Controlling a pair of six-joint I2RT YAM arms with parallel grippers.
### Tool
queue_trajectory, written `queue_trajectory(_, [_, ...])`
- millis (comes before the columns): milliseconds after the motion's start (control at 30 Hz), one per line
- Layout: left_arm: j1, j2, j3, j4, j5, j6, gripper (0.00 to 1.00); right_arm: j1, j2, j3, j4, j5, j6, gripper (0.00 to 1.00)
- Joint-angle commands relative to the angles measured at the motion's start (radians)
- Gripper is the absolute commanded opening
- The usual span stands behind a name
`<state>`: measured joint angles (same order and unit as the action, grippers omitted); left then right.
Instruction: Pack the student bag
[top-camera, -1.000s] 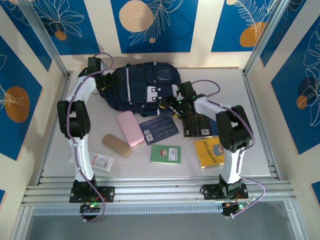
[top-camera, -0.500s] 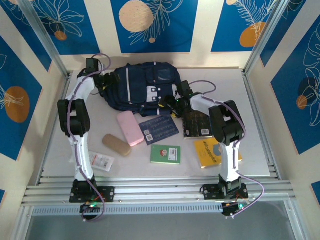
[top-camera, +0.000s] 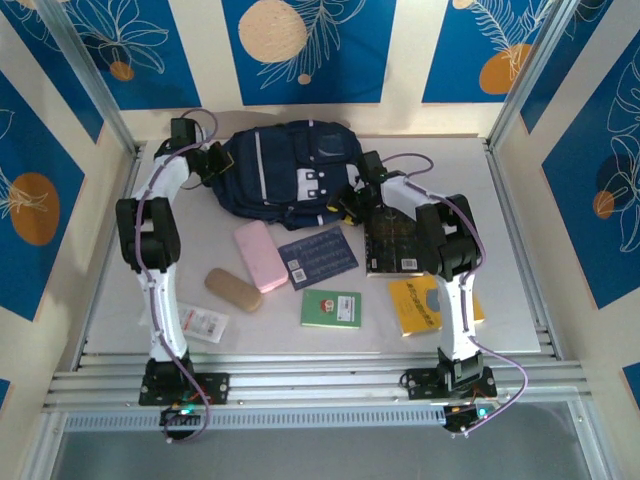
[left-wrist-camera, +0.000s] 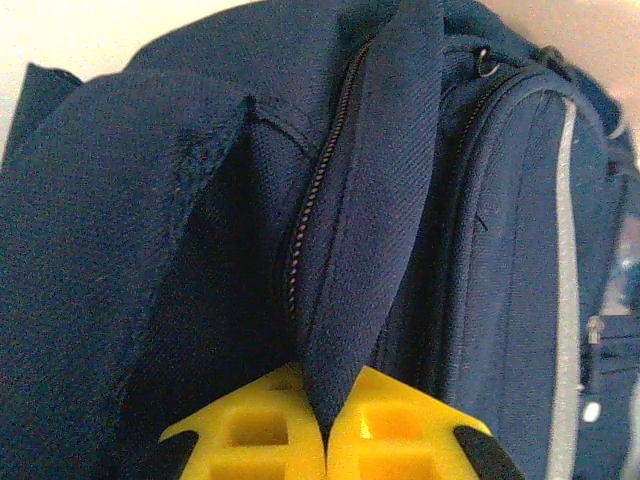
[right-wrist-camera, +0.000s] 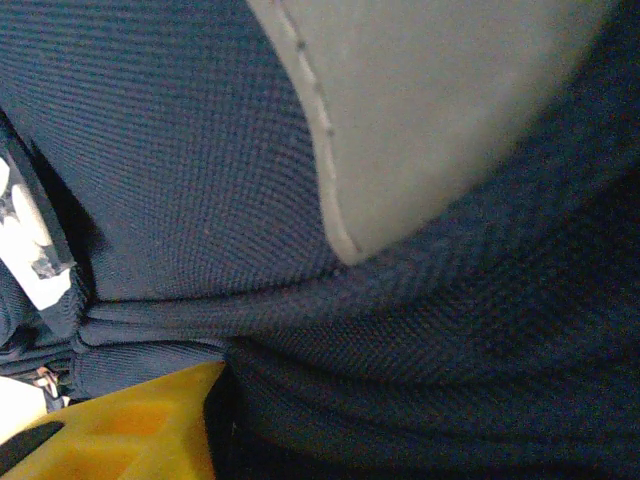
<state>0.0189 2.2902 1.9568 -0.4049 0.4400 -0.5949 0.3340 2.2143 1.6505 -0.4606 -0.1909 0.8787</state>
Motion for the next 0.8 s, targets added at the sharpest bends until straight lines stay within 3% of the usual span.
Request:
queue_trajectory(0, [-0.022,-0.152,-0.04,0.133,0.148,-0.201,0.0,-0.029,0.035,0.077,0.035,-0.023,-0.049,0.48])
queue_trajectory(300, [-0.064,-0.392,-0.205,0.308,0.147,-0.524,0.0,-0.101,0.05,0.324,-0.092,-0.101,-0.093,0.46])
queue_trajectory(500, [-0.133,-0.558,-0.423,0.495,0.106,-0.759,0.0,-0.123,0.053,0.416,-0.173,-0.126,-0.118,0.6])
queue_trajectory(600, [-0.183,-0.633,-0.513,0.535,0.081,-0.808,0.0,-0.136,0.04,0.41,-0.175,-0.133,-0.12,0.63])
queue_trajectory(767, [-0.27,-0.744,-0.619,0.513,0.054,-0.776,0.0,-0.152,0.048,0.461,-0.23,-0.129,-0.167,0.69])
